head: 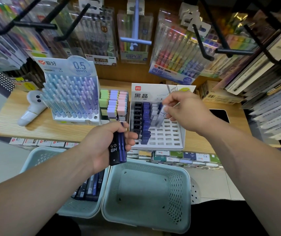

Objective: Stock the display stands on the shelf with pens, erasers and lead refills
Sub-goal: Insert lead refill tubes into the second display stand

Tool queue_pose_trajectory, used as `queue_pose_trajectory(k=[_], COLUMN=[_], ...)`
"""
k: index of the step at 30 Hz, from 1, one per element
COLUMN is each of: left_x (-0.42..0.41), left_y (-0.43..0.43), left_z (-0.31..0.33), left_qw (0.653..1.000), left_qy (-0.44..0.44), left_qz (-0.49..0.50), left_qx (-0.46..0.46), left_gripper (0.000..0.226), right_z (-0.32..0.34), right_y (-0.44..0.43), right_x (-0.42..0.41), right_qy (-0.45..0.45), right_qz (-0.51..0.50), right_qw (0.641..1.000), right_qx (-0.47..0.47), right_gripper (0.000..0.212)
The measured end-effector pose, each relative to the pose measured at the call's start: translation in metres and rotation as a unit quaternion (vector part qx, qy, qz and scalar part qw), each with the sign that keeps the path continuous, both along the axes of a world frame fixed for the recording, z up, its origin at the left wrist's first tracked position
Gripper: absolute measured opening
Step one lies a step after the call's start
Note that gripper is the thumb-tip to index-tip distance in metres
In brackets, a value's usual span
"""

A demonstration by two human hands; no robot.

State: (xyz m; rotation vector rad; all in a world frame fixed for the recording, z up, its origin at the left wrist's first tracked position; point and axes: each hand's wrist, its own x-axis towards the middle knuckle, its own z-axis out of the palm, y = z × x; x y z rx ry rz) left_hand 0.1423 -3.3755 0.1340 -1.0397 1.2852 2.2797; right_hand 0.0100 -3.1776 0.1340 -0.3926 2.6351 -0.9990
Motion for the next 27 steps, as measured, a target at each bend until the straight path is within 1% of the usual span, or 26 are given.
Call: queue_pose_trajectory(k=[3, 5, 10, 20, 27], left_x=[-0.001, -0.001, 0.0, 0.001, 0.003], left_y=[0.0, 0.0, -0.001, -0.003, 0.0], left_z=[-0.001, -0.001, -0.004, 0.0, 0.005], left_qw=[1.0, 1.0, 1.0, 1.0, 1.0], left_qy=[-0.003, -0.004, -0.002, -0.003, 0.011], left_qz=[0.0, 0.001, -0.003, 0.015, -0.023], left_qx=[-0.006, -0.008, -0.005, 0.019, 0.015], left_gripper=[0.019, 0.019, 0.023, 0.024, 0.023], right_z=[-0.007, -0.011, -0.019, -0.018, -0.021], right_y=[0.0, -0.001, -0.004, -0.011, -0.011], right_x=[0.002, 0.005, 0.01, 0.011, 0.014], right_qy=[0.076, 0.099, 0.101, 0.093, 0.124], right_qz=[0.043, 0.06, 0.082, 0.107, 0.133], right_qw=[0.994, 0.99, 0.988, 0.984, 0.977], right_qx=[0.07, 0.081, 0.086, 0.109, 0.114], right_gripper=[0.003, 0.006, 0.008, 0.006, 0.01])
